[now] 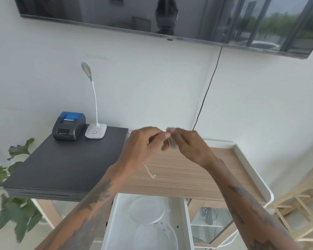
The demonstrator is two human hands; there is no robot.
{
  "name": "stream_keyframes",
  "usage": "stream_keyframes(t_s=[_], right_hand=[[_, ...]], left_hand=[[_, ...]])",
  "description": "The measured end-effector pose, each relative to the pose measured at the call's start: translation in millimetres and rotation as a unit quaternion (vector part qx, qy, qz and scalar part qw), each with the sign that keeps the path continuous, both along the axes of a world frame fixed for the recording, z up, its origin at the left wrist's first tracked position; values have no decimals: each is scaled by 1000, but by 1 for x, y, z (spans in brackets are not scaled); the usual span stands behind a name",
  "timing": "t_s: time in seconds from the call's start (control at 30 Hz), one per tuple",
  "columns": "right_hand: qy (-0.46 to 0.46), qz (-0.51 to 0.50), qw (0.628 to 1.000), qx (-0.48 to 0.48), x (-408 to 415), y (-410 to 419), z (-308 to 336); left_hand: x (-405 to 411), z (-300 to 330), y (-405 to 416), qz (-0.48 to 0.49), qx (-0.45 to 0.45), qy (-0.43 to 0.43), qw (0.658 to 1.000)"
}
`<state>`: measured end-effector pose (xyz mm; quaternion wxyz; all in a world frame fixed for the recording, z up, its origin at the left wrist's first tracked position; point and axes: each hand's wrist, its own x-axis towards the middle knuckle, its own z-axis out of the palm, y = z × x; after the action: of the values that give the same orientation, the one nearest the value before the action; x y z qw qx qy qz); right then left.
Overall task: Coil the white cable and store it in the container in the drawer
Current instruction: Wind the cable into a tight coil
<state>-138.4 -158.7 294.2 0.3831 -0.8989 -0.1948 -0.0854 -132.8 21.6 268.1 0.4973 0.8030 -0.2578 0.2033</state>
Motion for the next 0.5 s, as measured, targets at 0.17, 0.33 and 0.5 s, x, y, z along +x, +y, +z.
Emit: stream_keyframes(t_s=[0.17,0.33,0.5], right_hand=[[169,109,961,188,-19,6,-8],[236,192,888,346,-30,9,6],[210,219,823,481,-31,4,21]], left_hand=[[10,14,19,0,-35,21,999],[10,4,9,-15,-124,56,991],[-5,-34,-4,-38,-63,78,994]])
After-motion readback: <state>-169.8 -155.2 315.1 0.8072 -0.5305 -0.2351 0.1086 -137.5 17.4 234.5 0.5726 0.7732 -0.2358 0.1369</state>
